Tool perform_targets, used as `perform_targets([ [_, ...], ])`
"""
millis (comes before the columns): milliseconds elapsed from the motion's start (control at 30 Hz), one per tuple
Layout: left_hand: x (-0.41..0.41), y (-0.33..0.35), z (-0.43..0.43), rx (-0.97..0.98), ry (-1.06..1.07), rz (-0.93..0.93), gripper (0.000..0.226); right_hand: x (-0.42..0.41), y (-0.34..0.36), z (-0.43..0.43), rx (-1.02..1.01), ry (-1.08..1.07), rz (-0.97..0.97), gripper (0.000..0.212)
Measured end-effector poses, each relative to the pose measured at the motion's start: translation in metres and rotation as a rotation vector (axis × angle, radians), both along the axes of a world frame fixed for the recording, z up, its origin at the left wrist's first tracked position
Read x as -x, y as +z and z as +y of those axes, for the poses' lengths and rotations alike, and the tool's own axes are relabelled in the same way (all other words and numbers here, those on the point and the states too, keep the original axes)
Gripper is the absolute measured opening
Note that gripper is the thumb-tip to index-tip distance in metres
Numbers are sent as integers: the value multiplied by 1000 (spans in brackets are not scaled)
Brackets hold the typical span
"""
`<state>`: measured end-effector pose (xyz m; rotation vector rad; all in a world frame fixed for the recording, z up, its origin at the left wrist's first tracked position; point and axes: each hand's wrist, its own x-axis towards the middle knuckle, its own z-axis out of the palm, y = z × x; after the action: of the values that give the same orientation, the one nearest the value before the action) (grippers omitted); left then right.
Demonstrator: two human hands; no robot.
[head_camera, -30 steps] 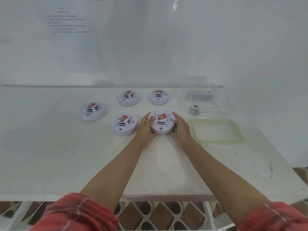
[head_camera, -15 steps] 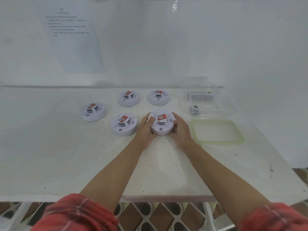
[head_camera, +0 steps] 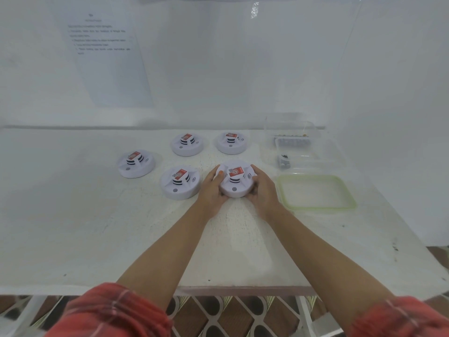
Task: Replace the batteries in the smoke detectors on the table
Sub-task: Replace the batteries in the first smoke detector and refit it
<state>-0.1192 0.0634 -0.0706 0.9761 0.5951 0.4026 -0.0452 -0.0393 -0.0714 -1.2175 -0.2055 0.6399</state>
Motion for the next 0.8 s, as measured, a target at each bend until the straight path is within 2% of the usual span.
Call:
perform_targets([
  [333,-2,3,-2,-20,9,15,44,5,8,-2,66,-19,-4,45],
  [467,-11,7,-10,-213,31,68,44,7,12,-2,107,-100,-134,35],
  [533,-18,11,-13,-287,47,117,40,6,13,-1,144,-128,-140,34],
  [700,-31,17,-10,-399,78,243,33,7,14,0,291,-173,-214,35],
  [800,-33,18,-13,-436,112,323,40,10,14,1,362,-166,-232,29],
])
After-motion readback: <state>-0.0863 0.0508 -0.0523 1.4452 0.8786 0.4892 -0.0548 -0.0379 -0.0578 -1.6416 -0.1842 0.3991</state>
